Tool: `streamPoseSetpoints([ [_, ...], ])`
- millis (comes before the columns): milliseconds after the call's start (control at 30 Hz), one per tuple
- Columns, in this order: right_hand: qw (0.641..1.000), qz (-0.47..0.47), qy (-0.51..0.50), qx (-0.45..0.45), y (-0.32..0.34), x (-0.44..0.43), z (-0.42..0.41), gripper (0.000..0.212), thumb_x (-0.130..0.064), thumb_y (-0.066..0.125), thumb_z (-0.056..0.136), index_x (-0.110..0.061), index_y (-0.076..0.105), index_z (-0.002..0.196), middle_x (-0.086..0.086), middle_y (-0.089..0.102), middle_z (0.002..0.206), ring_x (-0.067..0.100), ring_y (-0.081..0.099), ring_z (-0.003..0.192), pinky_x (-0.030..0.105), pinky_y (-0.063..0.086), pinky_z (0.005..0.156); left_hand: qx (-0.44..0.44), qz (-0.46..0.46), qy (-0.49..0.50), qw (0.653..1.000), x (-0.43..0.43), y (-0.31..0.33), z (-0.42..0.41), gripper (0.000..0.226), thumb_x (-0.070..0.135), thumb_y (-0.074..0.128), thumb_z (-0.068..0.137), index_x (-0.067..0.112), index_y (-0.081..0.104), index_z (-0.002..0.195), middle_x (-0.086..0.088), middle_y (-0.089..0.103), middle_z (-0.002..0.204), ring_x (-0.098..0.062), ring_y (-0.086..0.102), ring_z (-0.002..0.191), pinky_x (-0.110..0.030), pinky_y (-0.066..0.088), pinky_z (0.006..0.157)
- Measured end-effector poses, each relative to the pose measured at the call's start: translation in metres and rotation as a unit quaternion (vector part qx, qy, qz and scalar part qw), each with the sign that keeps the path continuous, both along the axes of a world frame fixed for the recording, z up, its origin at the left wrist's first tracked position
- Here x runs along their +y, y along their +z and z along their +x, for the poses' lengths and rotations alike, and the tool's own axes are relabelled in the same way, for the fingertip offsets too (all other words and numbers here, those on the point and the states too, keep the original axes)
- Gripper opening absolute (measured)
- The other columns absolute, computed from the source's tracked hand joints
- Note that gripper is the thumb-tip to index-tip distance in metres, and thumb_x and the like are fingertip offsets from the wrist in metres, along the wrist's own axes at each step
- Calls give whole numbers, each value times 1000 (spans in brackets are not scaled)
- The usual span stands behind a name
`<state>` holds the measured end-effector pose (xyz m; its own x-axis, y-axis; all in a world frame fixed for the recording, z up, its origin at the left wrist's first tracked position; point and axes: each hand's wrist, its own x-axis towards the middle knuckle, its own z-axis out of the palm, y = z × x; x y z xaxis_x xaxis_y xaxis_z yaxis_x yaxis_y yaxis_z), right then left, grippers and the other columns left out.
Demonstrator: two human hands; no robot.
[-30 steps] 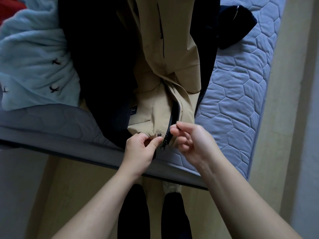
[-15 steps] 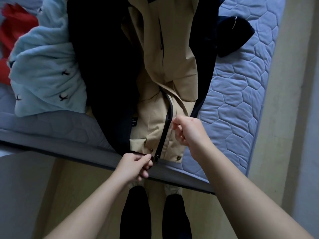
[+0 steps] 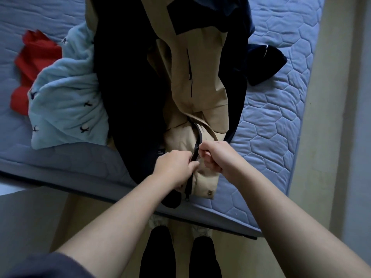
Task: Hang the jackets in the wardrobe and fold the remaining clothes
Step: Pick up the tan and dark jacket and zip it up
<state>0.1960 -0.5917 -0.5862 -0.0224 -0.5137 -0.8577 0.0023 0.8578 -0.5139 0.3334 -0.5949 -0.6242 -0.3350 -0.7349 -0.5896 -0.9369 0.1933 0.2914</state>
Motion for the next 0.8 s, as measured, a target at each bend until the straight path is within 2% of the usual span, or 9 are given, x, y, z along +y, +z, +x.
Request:
streamPoseSetpoints([
  [100, 993, 7, -102, -60, -6, 0, 4, 31, -12, 45, 90, -11, 49, 60, -5, 32, 40, 7, 24, 32, 16, 18, 31, 41, -1, 18, 999, 7, -6, 0, 27, 46, 46, 93, 23, 57, 86, -5, 66, 97, -29, 61, 95, -31, 39, 65],
  [267, 973, -17, -198, -120, -3, -19, 20, 30, -12, 40, 94, -12, 47, 64, -8, 33, 42, 5, 24, 36, 16, 14, 34, 61, -18, 38, 997, 23, -5, 13, 35, 46, 51, 91, 22, 42, 67, -2, 63, 79, -29, 62, 81, -30, 37, 60],
  [367, 963, -46, -229, -137, 6, -43, 28, 29, -11, 39, 94, -12, 47, 65, -8, 34, 42, 4, 26, 34, 15, 14, 32, 41, -27, 18, 999, 40, -11, 28, 35, 45, 52, 91, 23, 38, 68, -4, 63, 80, -30, 63, 81, -29, 38, 60],
  [533, 967, -96, -189, -140, 20, -65, 33, 30, -14, 43, 94, -12, 51, 65, -7, 38, 45, 5, 30, 37, 16, 19, 33, -26, 37, -17, 999, 55, -27, 51, 25, 41, 47, 95, 22, 57, 82, -3, 65, 90, -26, 63, 86, -29, 39, 64],
  [633, 975, -143, -127, -110, 24, -59, 38, 28, -14, 46, 93, -11, 54, 67, -5, 41, 48, 7, 35, 39, 19, 20, 38, -71, 81, -57, 993, 51, -28, 57, 28, 43, 48, 95, 17, 60, 93, -4, 64, 98, -25, 62, 89, -30, 40, 66],
  [700, 975, -177, -98, -87, 28, -55, 38, 30, -13, 46, 94, -11, 55, 65, -4, 41, 48, 8, 37, 40, 20, 21, 41, -64, 94, -33, 993, 42, -21, 57, 34, 52, 50, 91, 19, 54, 83, -1, 62, 89, -24, 61, 85, -29, 40, 65],
  [800, 973, -212, -70, -64, 35, -58, 37, 33, -13, 47, 94, -13, 56, 62, -4, 42, 47, 7, 39, 41, 20, 25, 44, -31, 59, 76, 995, 16, 1, 47, 45, 68, 46, 82, 23, 52, 77, 2, 60, 81, -24, 62, 82, -30, 42, 63],
])
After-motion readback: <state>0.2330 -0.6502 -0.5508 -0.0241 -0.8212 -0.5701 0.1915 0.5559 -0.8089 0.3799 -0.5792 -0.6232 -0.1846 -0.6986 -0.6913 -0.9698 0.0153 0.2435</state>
